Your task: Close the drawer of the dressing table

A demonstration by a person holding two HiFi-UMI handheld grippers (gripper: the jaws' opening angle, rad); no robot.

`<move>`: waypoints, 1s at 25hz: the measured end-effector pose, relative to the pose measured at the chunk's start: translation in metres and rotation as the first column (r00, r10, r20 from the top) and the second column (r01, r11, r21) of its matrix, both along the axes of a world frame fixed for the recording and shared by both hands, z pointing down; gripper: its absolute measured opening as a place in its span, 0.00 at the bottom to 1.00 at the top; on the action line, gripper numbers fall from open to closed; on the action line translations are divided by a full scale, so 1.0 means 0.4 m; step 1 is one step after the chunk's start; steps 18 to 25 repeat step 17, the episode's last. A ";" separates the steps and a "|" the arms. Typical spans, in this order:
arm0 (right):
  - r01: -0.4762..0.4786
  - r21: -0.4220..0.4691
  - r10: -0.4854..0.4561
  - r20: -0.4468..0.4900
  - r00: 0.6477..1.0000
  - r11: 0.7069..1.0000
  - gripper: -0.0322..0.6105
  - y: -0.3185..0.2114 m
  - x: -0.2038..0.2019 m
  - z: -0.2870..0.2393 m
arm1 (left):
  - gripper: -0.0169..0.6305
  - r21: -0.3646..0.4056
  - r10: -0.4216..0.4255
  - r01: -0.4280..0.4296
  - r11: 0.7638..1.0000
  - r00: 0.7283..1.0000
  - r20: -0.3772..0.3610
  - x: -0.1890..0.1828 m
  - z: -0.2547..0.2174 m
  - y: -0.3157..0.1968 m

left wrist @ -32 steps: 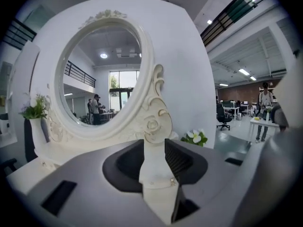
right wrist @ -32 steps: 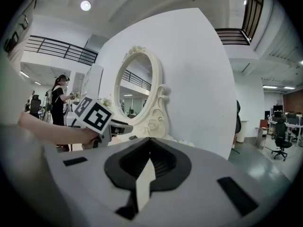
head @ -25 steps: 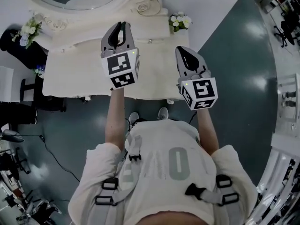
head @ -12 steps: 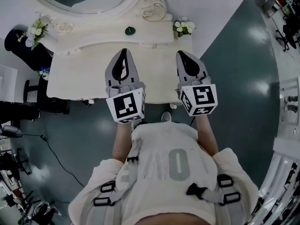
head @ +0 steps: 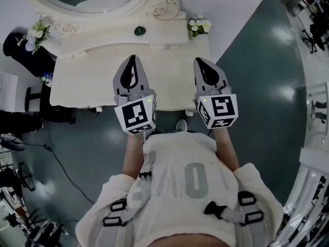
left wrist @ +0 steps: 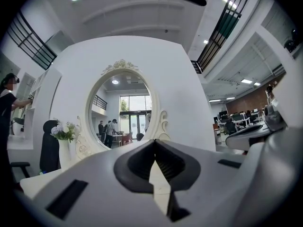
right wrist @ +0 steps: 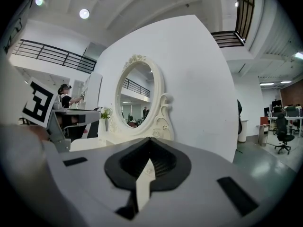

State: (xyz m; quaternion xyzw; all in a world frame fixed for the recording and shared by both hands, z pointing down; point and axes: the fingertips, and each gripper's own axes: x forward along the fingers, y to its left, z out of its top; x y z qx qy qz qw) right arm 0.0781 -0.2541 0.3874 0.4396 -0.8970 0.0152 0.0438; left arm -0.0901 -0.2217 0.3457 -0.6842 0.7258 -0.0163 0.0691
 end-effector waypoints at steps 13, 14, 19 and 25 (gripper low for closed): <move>0.034 -0.005 -0.034 -0.007 0.999 0.999 0.06 0.010 -0.009 0.007 | 0.05 -0.020 -0.030 0.030 0.999 1.000 -0.001 -0.010 0.010 0.017; 0.034 -0.006 -0.034 -0.008 0.999 0.999 0.06 0.010 -0.009 0.007 | 0.05 -0.021 -0.031 0.031 0.999 1.000 -0.002 -0.010 0.009 0.017; 0.035 -0.008 -0.035 -0.008 0.999 0.999 0.06 0.010 -0.006 0.007 | 0.05 -0.023 -0.032 0.032 0.999 0.999 -0.003 -0.008 0.007 0.018; 0.035 -0.008 -0.035 -0.008 0.999 0.999 0.06 0.010 -0.006 0.007 | 0.05 -0.023 -0.032 0.032 0.999 0.999 -0.003 -0.008 0.007 0.018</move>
